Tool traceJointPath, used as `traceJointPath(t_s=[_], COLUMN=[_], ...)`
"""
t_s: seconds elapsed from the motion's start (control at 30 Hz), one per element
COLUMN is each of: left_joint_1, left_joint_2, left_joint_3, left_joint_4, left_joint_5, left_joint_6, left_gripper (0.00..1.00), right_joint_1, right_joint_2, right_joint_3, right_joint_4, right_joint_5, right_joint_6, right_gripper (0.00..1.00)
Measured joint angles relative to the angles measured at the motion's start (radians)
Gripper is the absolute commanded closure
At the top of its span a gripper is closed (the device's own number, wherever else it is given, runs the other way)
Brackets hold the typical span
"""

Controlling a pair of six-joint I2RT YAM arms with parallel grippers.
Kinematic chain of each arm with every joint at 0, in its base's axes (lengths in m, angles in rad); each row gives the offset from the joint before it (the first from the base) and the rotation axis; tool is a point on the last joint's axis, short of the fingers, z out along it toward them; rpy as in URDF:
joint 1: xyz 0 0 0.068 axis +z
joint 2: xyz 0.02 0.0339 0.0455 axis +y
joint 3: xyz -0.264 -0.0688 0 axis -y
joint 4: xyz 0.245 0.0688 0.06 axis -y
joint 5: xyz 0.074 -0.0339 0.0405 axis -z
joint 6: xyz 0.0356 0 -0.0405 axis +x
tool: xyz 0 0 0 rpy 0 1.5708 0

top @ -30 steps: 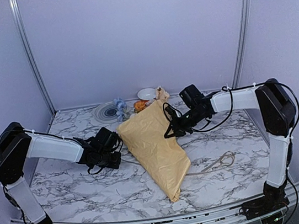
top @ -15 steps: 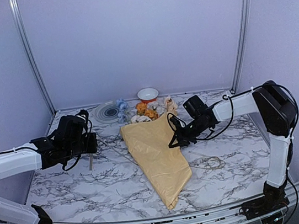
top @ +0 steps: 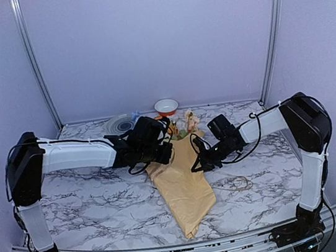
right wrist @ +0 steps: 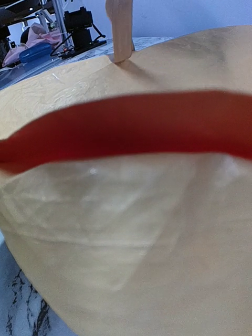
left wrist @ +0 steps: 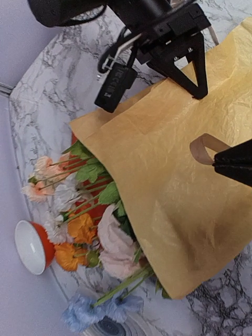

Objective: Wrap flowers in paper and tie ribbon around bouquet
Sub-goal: Pick up the right side of the ribbon from the center of the board.

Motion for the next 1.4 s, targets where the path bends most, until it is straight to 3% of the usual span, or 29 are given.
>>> traceJointPath(t_s=[0.2,0.47,0.67,0.73,0.9,1.1,1.2,1.27,1.4], left_joint_1=[-0.058,-0.075,-0.074,-0.074,-0.071,-0.067,-0.067,-0.067,-0.066], left_joint_2=[0.268,0.33,0.352,0.352,0.352,0.352,0.352,0.352,0.352], left_joint_3=[0.138,0.196,0.198,0.198,0.198,0.198,0.198,0.198,0.198], left_joint_4=[-0.055,-0.092,-0.098,-0.098,-0.098,-0.097,-0.097,-0.097,-0.097], left_joint_5=[0.077,0.132,0.15,0.155,0.169,0.184,0.187,0.19,0.195], left_joint_6=[0.006,0.005,0.006,0.006,0.013,0.026,0.029,0.033,0.042], left_gripper=[1.0,1.0,1.0,1.0,1.0,1.0,1.0,1.0,1.0], right_joint_1=[0.0,0.002,0.001,-0.004,-0.016,-0.002,0.022,0.032,0.037], right_joint_2=[0.003,-0.018,-0.179,-0.242,-0.299,-0.146,-0.094,-0.092,-0.083], right_joint_3=[-0.019,-0.023,-0.02,-0.01,0.005,0.082,0.101,0.103,0.106], right_joint_4=[0.017,-0.017,-0.22,-0.311,-0.48,-0.615,-0.648,-0.656,-0.663], right_joint_5=[0.001,0.033,0.228,0.324,0.519,0.594,0.613,0.612,0.652], right_joint_6=[0.002,-0.016,-0.091,-0.108,-0.178,-0.291,-0.336,-0.356,-0.375], right_gripper=[0.98,0.54,0.17,0.12,0.28,0.29,0.36,0.51,0.98])
